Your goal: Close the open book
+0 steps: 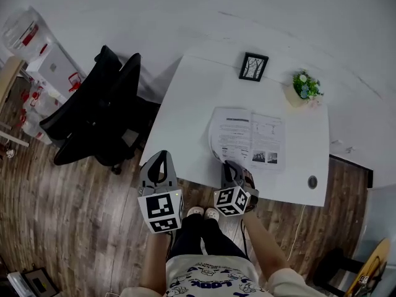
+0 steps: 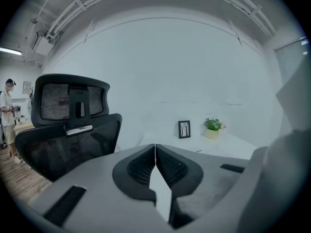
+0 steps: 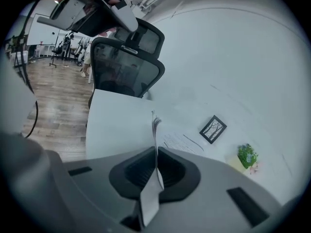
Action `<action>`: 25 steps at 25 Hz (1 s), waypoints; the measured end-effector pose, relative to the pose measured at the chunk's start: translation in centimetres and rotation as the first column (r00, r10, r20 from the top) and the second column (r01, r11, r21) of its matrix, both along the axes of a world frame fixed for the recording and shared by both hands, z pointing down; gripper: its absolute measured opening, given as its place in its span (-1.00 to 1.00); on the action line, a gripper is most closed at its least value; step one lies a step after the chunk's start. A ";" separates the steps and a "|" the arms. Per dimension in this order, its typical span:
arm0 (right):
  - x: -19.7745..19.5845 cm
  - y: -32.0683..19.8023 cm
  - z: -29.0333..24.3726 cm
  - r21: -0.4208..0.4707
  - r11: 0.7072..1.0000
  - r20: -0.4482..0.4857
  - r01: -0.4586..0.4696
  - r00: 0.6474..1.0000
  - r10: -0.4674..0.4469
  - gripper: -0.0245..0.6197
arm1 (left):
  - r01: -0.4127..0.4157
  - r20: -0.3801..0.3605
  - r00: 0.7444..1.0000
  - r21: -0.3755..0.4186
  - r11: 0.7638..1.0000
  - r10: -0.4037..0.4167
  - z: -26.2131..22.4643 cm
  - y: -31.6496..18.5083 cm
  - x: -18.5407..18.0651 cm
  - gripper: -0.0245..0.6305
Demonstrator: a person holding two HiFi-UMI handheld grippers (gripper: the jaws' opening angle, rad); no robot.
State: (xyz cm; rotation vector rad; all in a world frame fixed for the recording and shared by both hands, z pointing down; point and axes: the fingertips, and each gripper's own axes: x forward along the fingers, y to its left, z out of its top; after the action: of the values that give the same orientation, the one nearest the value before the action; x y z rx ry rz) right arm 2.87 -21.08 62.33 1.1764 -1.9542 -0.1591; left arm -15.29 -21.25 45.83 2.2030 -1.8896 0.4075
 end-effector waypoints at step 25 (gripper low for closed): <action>6.9 1.0 -5.9 0.055 0.961 0.290 -0.270 0.926 0.243 -0.82 | -0.171 -0.002 0.985 0.034 0.985 0.171 -1.7 -1.5 7.8 -0.85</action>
State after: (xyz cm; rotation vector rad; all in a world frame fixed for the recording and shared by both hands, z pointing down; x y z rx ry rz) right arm 9.75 -20.10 56.39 1.5779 -2.0269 0.0587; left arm -7.49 -22.79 44.13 2.3958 -1.7224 0.4011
